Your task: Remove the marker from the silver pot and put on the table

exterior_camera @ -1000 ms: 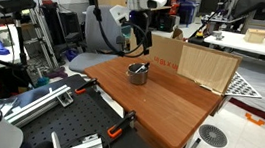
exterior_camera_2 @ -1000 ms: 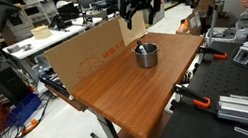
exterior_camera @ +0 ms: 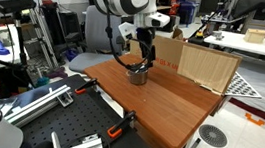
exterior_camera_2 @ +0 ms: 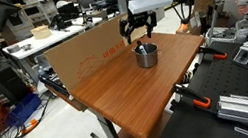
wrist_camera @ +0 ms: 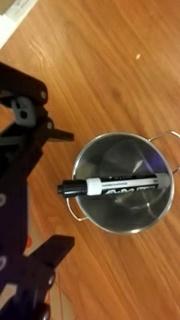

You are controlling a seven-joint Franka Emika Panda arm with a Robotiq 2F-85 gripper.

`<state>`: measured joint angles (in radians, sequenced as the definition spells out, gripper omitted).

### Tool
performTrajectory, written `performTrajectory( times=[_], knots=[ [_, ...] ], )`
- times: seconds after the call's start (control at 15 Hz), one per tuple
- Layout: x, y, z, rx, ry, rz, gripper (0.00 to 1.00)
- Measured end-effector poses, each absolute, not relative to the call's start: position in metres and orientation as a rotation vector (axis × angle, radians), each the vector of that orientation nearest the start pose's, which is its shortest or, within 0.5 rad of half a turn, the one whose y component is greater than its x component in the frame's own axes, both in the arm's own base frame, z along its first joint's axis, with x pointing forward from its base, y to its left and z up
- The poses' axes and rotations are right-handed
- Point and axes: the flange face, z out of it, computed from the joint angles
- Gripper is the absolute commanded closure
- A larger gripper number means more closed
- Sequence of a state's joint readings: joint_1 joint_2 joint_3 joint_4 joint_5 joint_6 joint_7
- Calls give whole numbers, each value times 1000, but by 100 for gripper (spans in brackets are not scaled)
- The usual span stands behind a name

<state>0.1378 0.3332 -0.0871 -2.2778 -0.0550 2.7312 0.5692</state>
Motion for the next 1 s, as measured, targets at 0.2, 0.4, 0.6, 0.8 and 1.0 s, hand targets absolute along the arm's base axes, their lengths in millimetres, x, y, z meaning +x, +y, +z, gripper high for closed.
performTrajectory(
  times=[0.2, 0.4, 0.6, 0.8, 1.0],
  knots=[
    [549, 30, 213, -3071, 738, -199, 0],
    [552, 31, 207, -3075, 746, -192, 26],
    [554, 32, 203, -3082, 746, -188, 49],
    [556, 28, 201, -3087, 756, -191, 73],
    [559, 26, 202, -3089, 759, -199, 94]
  ],
)
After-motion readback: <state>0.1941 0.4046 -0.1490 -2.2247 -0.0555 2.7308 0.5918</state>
